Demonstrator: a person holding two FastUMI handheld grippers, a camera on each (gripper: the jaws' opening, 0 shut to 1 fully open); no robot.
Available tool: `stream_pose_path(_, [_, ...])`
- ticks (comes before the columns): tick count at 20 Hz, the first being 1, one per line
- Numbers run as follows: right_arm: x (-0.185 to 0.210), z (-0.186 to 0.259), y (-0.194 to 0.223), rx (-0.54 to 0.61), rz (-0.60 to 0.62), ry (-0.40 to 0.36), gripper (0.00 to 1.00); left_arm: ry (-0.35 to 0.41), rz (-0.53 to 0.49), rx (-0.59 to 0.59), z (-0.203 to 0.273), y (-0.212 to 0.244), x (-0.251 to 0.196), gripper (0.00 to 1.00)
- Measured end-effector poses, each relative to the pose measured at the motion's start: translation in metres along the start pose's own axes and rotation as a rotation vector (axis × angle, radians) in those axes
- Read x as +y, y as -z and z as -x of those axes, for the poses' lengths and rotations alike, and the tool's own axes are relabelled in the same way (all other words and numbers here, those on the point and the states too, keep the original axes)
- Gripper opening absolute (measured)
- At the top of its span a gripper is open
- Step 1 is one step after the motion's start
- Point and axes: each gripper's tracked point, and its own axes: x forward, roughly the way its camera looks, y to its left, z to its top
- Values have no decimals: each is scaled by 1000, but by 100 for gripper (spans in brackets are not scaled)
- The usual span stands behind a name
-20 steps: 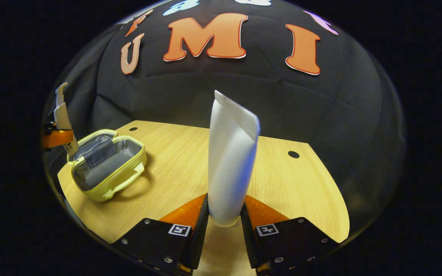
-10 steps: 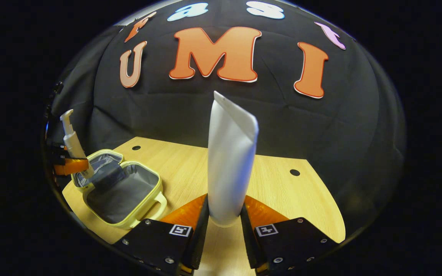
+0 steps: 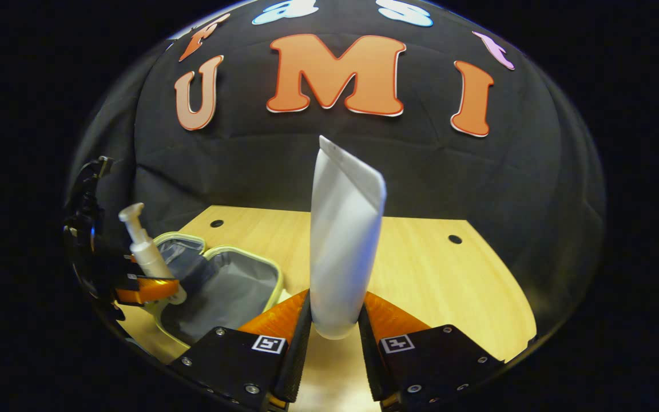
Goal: First open the suitcase, pack the skin care products into it, and then close the suitcase.
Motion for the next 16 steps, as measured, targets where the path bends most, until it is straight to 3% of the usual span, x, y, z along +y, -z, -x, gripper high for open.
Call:
stream_pose_path(2, [20,-3,5,24,2,-49,46,24,18,38,-7,11,1,63])
stream_pose_path(8, [70,-17,22,102,-17,-188,47,-1,48,173,-17,29,1,63])
stream_pose_path(16, [98,-31,65,273,-6,-304,47,-73,110,477,-16,49,-4,63])
